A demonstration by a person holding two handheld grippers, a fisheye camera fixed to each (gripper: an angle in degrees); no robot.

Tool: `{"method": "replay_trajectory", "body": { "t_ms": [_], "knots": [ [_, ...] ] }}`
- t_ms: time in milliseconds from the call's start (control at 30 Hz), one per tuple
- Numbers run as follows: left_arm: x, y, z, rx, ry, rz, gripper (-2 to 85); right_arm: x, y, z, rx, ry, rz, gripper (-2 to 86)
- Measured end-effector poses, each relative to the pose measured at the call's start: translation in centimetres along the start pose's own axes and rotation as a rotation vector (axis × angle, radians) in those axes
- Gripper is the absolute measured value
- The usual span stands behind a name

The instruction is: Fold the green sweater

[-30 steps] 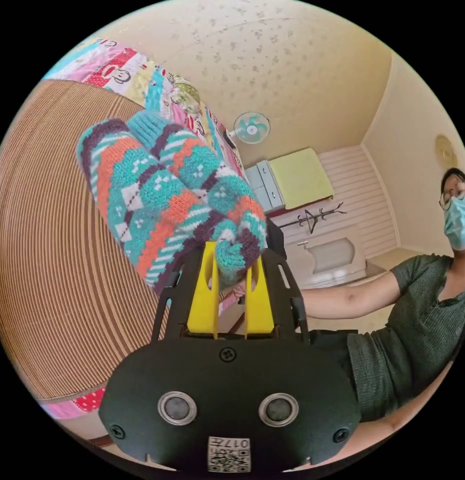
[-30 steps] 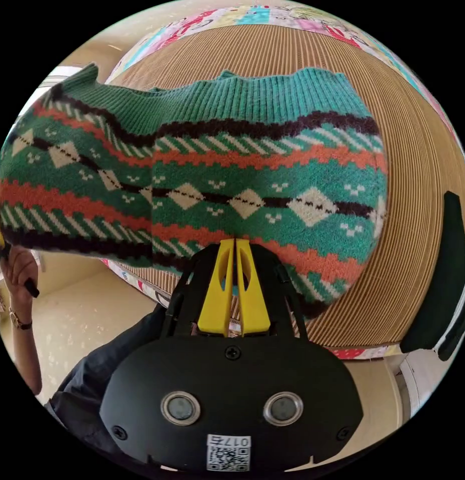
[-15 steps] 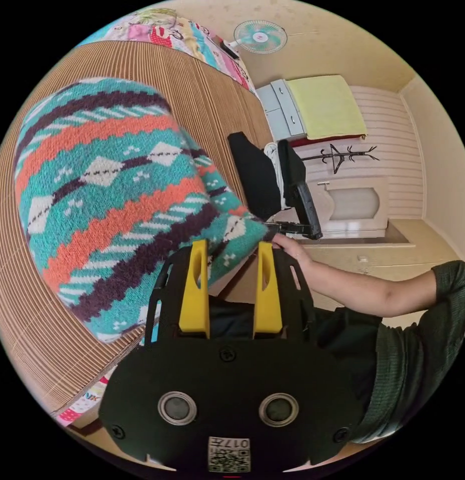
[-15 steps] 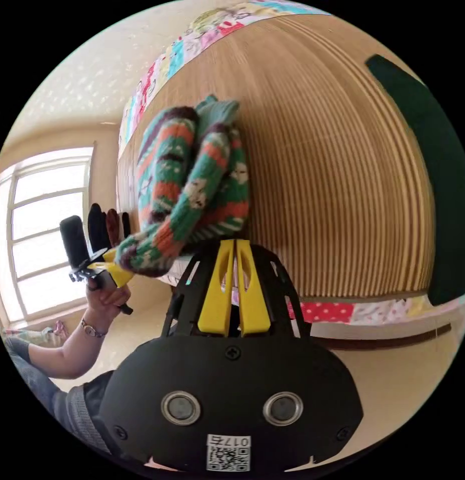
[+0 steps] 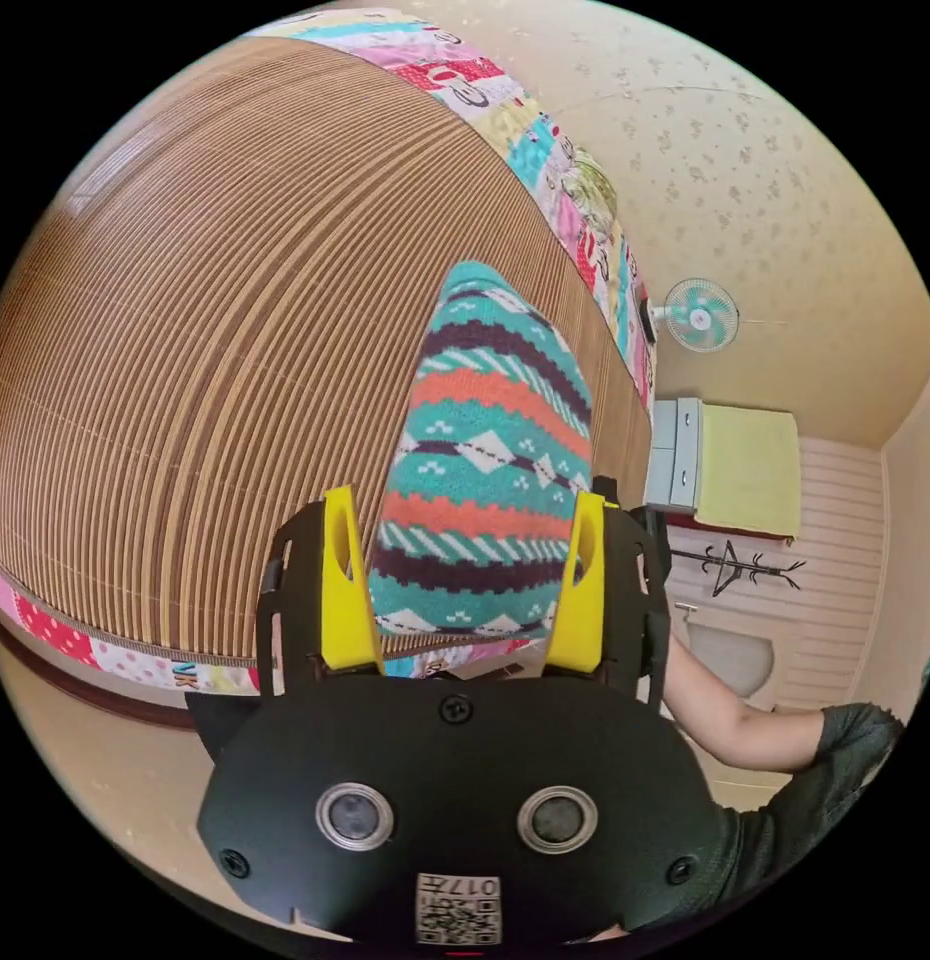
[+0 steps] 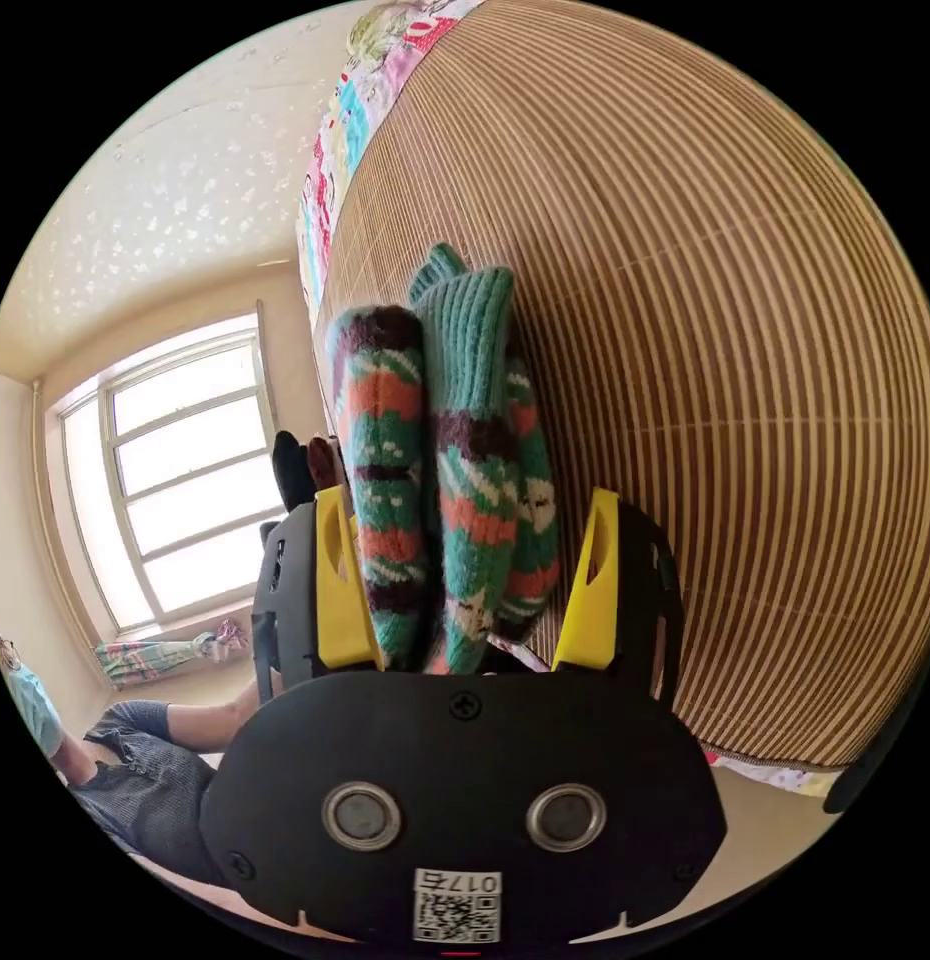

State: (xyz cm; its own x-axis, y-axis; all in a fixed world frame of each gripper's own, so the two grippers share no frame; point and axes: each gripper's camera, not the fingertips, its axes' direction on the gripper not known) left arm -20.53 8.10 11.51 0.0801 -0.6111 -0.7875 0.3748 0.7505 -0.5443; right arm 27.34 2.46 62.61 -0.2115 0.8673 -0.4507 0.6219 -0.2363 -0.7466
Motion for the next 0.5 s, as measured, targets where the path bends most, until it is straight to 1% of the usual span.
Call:
{"method": "replay_trajectory", "body": {
  "t_ms": [67, 133, 167, 233, 333, 367, 400, 433, 500],
  "knots": [
    [-1.8, -3.1, 3.1, -0.064, 0.078, -0.008, 26.9, -0.7, -0.5, -0.3, -0.033, 0.033, -0.043, 31.2],
    [-2.4, -4.8, 5.7, -0.129, 0.123, 0.016, 25.0, -0.9, -0.6, -0.8, -0.059, -0.049, -0.083, 31.1],
    [-2.5, -5.5, 7.4, -0.174, 0.167, 0.035, 24.1, -0.5, -0.6, -0.7, -0.087, -0.132, -0.071, 30.9],
    [-3.1, -5.8, 8.7, -0.192, 0.213, 0.035, 23.9, 0.0, -0.4, -0.1, -0.11, -0.158, -0.057, 30.2],
    [-3.9, -5.9, 9.0, -0.202, 0.253, 0.04, 23.2, -0.7, 0.3, 1.6, -0.137, -0.03, -0.058, 26.2],
    [-4.3, -5.9, 9.0, -0.228, 0.26, 0.033, 22.8, -1.6, 0.6, 1.9, -0.124, 0.07, -0.069, 24.4],
    [-4.4, -5.9, 8.9, -0.238, 0.254, 0.034, 22.6, -2.3, 0.7, 2.8, -0.158, 0.106, -0.084, 22.6],
    [-4.6, -5.9, 8.1, -0.245, 0.227, 0.047, 22.2, -2.5, 0.7, 3.3, -0.173, 0.11, -0.079, 22.0],
    [-5.4, -5.8, 6.1, -0.235, 0.192, 0.063, 21.8, -2.7, 1.3, 5.2, -0.199, 0.053, -0.055, 19.9]
  ]
}}
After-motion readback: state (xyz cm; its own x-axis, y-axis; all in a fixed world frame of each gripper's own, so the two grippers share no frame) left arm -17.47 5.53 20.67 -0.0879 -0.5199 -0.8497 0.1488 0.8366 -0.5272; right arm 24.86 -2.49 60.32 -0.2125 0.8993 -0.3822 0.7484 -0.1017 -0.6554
